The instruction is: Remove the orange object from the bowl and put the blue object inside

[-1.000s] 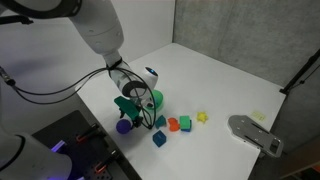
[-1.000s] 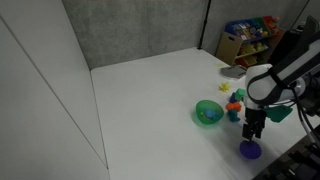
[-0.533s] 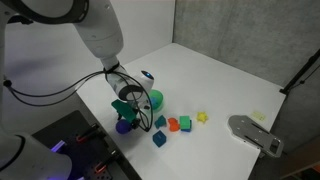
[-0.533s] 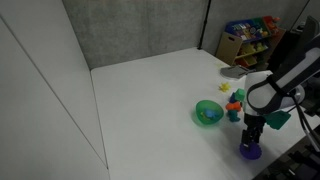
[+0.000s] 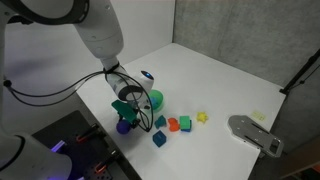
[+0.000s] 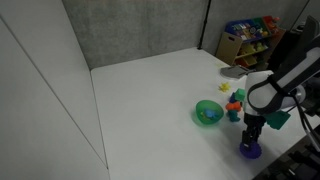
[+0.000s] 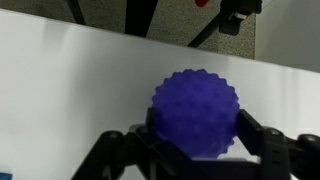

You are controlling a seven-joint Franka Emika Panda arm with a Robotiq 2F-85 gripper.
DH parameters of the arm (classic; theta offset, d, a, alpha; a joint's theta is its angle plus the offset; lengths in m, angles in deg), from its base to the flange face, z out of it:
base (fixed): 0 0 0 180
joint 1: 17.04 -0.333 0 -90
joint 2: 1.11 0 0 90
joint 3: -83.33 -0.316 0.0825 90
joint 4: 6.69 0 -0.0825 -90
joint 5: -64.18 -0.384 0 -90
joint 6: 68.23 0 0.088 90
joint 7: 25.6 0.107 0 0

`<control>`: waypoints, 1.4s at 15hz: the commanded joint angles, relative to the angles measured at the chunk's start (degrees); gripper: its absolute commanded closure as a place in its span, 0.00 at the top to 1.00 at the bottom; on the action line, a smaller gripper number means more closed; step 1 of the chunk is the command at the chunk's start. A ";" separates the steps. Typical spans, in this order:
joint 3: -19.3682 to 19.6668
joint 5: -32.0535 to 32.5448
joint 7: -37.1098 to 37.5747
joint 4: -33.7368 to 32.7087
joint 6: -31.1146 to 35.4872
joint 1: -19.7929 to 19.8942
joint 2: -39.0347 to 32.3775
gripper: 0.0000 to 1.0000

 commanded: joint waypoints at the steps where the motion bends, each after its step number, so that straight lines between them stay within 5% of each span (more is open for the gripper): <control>1: -1.84 -1.43 -2.43 0.85 -1.55 1.91 3.08 0.51; 10: -3.01 -5.87 -2.31 -2.84 -7.21 1.13 12.76 0.39; 19: -1.14 -7.23 1.54 -12.82 1.19 -1.09 10.23 0.36; 20: -1.01 -7.20 2.56 -13.33 1.91 -1.37 9.86 0.74; 21: -1.11 -7.22 2.78 -13.67 2.15 -1.41 9.65 0.86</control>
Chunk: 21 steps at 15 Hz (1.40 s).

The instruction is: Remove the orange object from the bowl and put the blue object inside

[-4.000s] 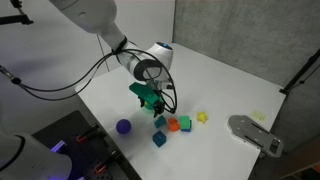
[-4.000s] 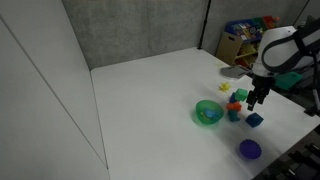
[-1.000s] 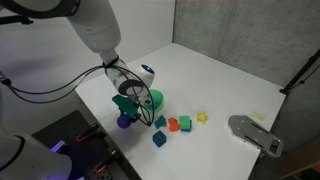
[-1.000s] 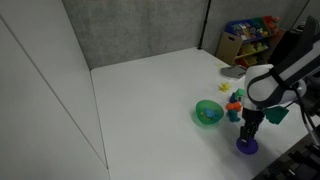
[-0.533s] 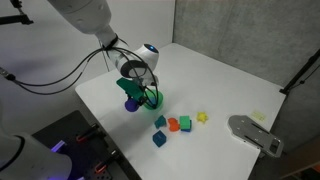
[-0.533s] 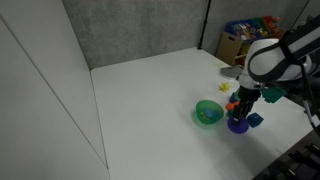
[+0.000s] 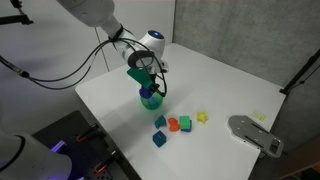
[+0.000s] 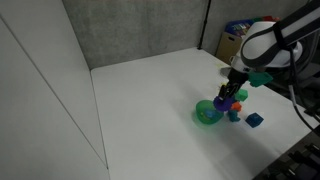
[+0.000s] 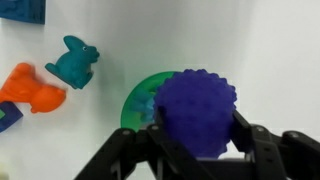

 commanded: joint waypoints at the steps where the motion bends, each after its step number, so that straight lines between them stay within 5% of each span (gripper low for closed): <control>1: 0.66 -0.72 2.41 -2.47 1.82 -1.21 -1.73 0.93; 3: 0.64 -0.51 2.72 -2.22 2.23 -1.27 -1.25 1.00; 10: 1.21 -1.04 1.29 0.92 1.25 0.06 4.55 1.00; 15: 5.17 2.12 3.55 3.52 0.13 -0.40 10.63 1.00; 21: 10.23 11.51 9.70 4.41 -11.01 -0.81 20.05 1.00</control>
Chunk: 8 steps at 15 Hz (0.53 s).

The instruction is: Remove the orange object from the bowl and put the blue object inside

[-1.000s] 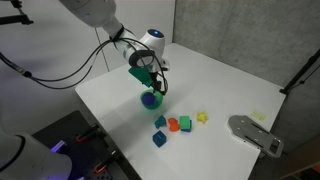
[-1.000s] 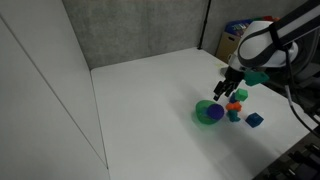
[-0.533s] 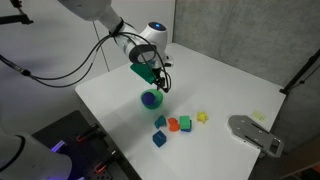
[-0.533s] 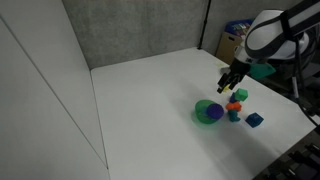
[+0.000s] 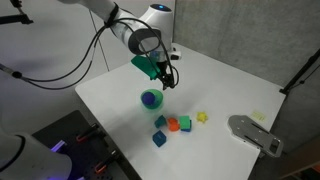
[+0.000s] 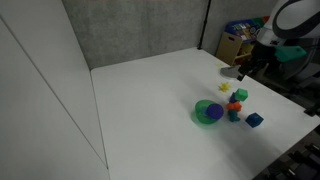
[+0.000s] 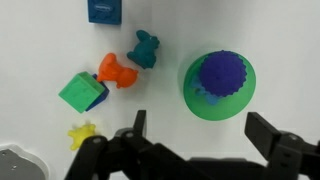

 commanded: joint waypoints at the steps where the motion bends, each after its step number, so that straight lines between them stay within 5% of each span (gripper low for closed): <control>1: 2.37 5.88 6.18 1.14 -7.76 -0.62 7.88 1.00; 8: 3.10 12.24 11.77 -1.91 -28.01 0.01 19.81 1.00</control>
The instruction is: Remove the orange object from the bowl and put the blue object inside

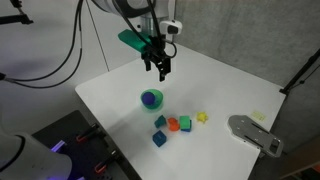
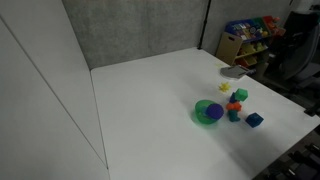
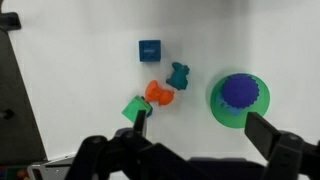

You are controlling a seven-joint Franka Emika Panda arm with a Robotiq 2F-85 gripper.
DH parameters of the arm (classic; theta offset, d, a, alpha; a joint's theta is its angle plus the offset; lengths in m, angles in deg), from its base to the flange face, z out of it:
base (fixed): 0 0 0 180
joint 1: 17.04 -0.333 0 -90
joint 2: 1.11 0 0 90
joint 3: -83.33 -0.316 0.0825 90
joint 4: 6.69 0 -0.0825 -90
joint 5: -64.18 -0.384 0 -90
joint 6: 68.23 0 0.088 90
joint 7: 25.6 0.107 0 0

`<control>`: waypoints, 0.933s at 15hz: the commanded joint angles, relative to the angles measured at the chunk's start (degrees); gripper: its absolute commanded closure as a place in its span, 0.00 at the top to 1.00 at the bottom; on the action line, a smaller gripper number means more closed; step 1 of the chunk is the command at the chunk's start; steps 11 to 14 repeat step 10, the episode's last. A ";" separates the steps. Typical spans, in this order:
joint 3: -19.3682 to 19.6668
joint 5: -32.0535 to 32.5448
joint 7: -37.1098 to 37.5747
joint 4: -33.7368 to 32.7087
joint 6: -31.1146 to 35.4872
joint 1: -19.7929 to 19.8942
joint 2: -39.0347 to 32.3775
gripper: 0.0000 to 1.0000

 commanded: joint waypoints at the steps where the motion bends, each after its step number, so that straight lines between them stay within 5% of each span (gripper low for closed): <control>1: 0.41 0.73 0.51 -2.10 -10.79 0.00 5.54 1.00; 6: 0.32 1.66 0.84 -3.30 -17.16 0.21 10.42 1.00; 14: 0.50 0.67 0.10 -2.68 -15.89 -0.13 10.23 1.00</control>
